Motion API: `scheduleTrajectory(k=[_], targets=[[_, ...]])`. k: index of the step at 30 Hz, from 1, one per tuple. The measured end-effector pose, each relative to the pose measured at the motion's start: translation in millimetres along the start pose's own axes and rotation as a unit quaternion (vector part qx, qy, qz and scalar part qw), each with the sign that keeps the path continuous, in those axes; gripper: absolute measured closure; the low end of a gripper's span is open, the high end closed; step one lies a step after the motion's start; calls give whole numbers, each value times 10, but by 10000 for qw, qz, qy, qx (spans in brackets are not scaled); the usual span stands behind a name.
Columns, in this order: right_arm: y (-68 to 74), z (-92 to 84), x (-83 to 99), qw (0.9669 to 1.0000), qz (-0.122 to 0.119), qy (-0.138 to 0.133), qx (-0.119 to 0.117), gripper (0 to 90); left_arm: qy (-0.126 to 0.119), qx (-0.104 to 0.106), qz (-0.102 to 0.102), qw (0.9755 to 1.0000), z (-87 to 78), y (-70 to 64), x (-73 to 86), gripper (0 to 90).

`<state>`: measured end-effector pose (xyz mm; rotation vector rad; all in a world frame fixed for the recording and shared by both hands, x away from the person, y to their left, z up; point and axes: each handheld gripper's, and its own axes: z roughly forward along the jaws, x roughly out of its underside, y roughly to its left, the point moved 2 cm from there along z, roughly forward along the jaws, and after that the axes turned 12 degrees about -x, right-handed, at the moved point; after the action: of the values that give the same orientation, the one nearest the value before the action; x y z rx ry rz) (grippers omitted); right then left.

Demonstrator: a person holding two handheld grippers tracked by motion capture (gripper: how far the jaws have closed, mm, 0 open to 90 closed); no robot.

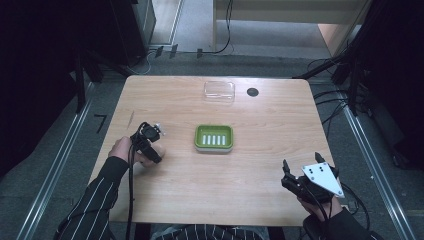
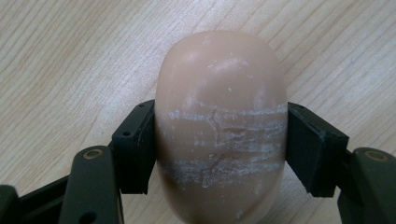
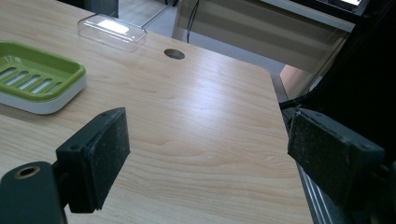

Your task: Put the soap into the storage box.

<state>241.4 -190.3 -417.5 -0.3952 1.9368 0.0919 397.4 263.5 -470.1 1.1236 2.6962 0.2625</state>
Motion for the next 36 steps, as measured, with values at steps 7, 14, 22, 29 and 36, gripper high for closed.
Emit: scheduleTrajectory(k=[7, 14, 22, 29, 36], targets=[[-8, 0, 0, 10000, 6, -3, 4, 136, -10, -27, 152, 9999, -8, -4, 1, 336], [-4, 6, -1, 10000, -23, 28, -14, 136, -28, -19, 211, 9998, -64, -19, 5, 336], [8, 12, -2, 10000, -68, 52, -31, 136, -147, 2, 300, 9994, -163, -65, -26, 336], [-4, 9, 0, 10000, -52, 33, -23, 136, -207, 20, 378, 9991, -220, -114, -76, 336], [-14, 0, 2, 10000, 16, 21, 7, 136, -284, 24, 472, 9985, -282, -142, -115, 336]])
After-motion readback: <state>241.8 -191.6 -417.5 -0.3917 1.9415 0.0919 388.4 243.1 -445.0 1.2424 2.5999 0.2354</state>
